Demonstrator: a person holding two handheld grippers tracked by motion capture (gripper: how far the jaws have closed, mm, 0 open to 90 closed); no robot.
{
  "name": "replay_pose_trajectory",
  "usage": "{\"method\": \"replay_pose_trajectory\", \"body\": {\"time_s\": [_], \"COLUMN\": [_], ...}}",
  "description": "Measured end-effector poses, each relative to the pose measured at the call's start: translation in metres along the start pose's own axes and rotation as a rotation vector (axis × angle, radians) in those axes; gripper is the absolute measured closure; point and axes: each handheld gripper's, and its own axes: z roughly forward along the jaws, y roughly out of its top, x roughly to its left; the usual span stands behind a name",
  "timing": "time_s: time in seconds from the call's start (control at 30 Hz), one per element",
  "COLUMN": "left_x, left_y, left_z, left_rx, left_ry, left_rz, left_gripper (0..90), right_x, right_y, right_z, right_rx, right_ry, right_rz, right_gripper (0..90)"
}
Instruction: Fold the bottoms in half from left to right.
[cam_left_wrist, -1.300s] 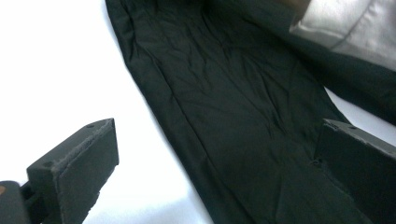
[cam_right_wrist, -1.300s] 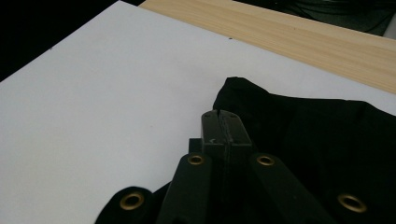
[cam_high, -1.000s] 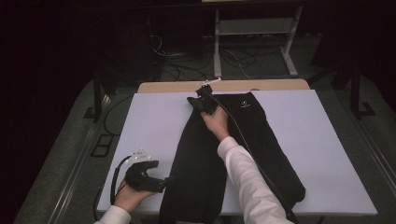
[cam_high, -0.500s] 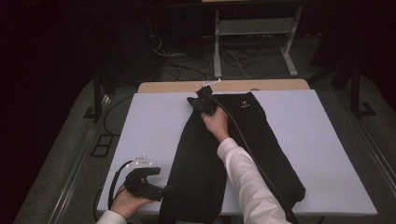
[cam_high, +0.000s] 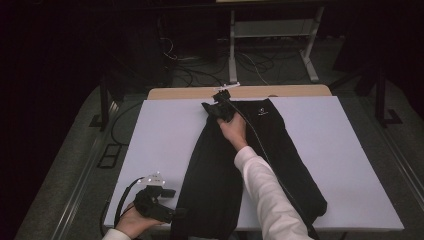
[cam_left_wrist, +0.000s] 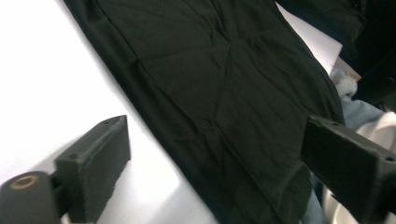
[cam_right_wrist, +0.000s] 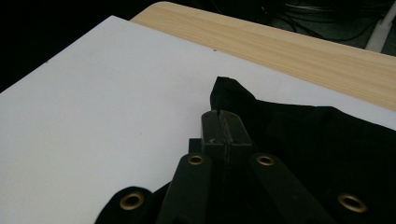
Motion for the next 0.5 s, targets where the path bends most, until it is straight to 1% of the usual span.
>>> {"method": "replay_pose_trajectory", "body": {"time_s": [0.07, 0.13, 0.23, 0.3, 0.33, 0.37, 0.4, 0.47, 0.5], "left_x": [0.0009, 0.0015, 0.0023, 0.0030, 0.0035, 0.0036, 0.0032, 0.0031, 0.0028], "left_y": [-0.0015, -0.0029, -0.0049, -0.0057, -0.0060, -0.0060, -0.0060, -0.0057, -0.0054], "left_z": [0.0000, -0.0013, -0.0034, -0.0038, -0.0034, -0.0032, -0.0027, -0.0017, -0.0016], "left_rx": [0.009, 0.007, 0.010, 0.016, 0.017, 0.024, 0.027, 0.034, 0.037], "left_ry": [-0.018, -0.026, -0.036, -0.050, -0.060, -0.060, -0.052, -0.043, -0.029], "left_rz": [-0.011, -0.015, -0.020, -0.019, -0.015, -0.004, 0.006, 0.026, 0.041], "left_gripper": [12.9, 14.6, 21.3, 31.4, 34.9, 39.3, 45.7, 54.7, 59.0], "right_x": [0.0000, -0.0003, -0.0008, -0.0010, -0.0010, -0.0009, -0.0008, -0.0006, -0.0005], "right_y": [-0.0001, -0.0003, -0.0002, -0.0002, -0.0003, -0.0003, -0.0004, -0.0006, -0.0007], "right_z": [0.0000, 0.0000, 0.0001, 0.0001, 0.0002, 0.0002, 0.0003, 0.0006, 0.0006], "right_rx": [-0.001, 0.000, -0.002, -0.004, -0.005, -0.006, -0.007, -0.007, -0.008], "right_ry": [-0.002, -0.002, -0.002, -0.002, -0.001, -0.001, -0.002, -0.001, -0.001], "right_rz": [0.000, 0.000, 0.002, 0.006, 0.007, 0.009, 0.009, 0.009, 0.009], "right_gripper": [88.8, 88.9, 88.8, 88.8, 88.8, 88.8, 88.9, 88.8, 88.9]}}
